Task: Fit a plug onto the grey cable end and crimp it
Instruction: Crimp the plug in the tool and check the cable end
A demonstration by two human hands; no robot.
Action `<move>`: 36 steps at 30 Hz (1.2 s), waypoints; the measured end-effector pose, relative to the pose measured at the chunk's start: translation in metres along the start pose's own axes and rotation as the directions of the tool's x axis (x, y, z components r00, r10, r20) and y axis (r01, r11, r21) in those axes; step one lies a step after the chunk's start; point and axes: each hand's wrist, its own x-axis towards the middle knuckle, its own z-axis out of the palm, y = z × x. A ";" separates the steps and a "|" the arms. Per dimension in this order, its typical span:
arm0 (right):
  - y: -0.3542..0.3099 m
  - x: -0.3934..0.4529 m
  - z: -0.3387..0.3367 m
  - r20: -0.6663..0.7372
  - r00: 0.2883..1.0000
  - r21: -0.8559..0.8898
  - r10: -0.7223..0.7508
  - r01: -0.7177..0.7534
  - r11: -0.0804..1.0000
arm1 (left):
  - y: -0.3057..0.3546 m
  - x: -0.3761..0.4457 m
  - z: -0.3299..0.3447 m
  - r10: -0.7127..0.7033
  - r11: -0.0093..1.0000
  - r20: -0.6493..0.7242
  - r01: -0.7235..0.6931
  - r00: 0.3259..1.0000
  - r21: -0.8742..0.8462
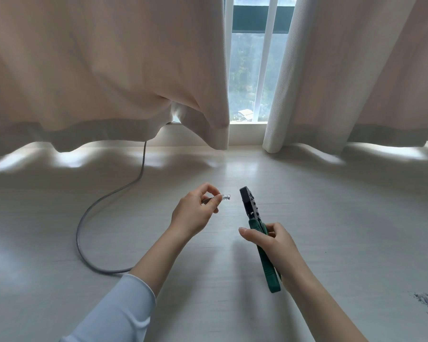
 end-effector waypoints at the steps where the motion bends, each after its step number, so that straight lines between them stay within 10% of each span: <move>1: 0.001 0.000 -0.002 -0.022 1.000 -0.024 -0.012 0.011 1.000 | 0.000 0.000 0.000 0.001 1.000 0.001 -0.001 1.000 -0.004; 17: 0.034 0.016 -0.015 -0.315 0.933 -0.584 -0.172 -0.047 0.811 | 0.001 -0.003 -0.001 0.000 0.999 0.004 0.000 1.000 -0.042; 36: 0.069 0.038 -0.008 -0.378 0.894 -0.717 -0.241 -0.117 0.687 | 0.003 -0.005 -0.001 0.009 0.999 0.018 -0.009 1.000 -0.044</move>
